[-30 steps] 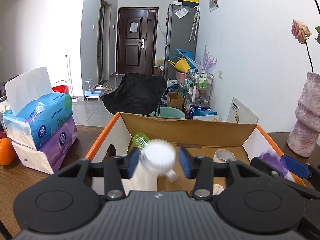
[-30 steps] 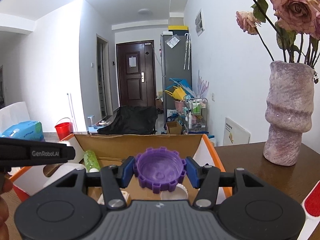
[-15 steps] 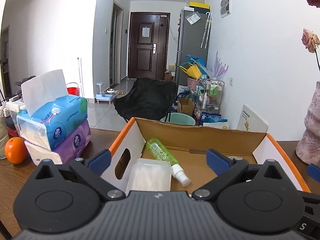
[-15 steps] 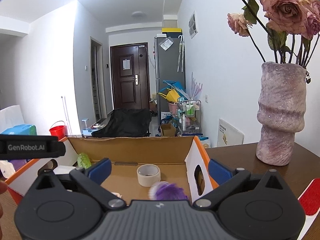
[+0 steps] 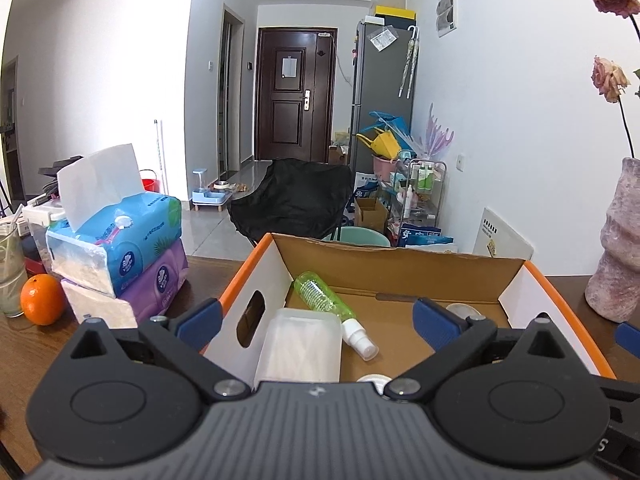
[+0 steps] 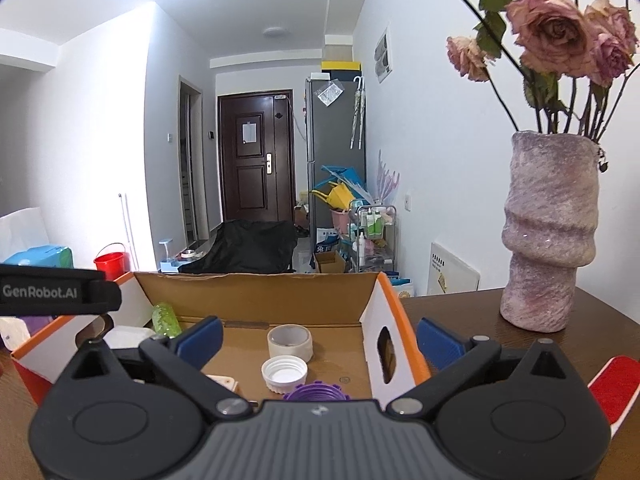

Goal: Organize rigid objects
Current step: 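Withdraw both tools from the box toward the white spray bottle and lint brush, then close the left tool on the white spray bottle while the right tool grasps the red lint brush, then carry the spray bottle and lint brush over the cardboard box with both tools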

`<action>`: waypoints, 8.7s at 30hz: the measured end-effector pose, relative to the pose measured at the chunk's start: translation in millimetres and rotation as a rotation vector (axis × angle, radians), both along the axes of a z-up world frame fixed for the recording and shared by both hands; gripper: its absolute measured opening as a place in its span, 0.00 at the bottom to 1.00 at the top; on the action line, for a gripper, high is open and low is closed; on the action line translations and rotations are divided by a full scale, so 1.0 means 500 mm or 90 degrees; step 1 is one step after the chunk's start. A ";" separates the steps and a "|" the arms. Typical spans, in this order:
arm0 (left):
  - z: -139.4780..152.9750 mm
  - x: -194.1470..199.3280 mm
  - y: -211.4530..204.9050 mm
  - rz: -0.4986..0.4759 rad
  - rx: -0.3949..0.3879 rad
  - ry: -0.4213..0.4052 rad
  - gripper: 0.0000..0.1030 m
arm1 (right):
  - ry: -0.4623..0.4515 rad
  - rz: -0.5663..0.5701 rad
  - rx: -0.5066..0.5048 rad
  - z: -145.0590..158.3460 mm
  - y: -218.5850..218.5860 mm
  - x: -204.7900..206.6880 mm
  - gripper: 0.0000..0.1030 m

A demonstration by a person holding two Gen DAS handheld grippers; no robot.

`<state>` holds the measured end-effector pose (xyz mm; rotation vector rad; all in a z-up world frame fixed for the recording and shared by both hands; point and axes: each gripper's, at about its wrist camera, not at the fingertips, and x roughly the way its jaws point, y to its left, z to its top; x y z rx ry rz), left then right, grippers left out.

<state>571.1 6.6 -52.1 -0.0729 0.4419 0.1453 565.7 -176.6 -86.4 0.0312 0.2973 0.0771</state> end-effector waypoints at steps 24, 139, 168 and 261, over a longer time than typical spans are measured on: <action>-0.016 -0.187 0.009 -0.006 0.015 0.011 1.00 | -0.026 -0.018 -0.019 0.001 -0.052 -0.194 1.00; -0.039 -0.437 0.263 0.032 -0.042 0.035 0.33 | 0.112 -0.185 -0.012 -0.065 -0.185 -0.386 1.00; -0.045 -0.411 0.337 0.113 -0.060 0.043 0.33 | 0.182 -0.377 0.037 -0.098 -0.341 0.005 1.00; 0.038 -0.493 0.121 -0.022 -0.105 -0.016 0.33 | 0.040 -0.027 0.054 0.014 -0.061 -0.445 0.57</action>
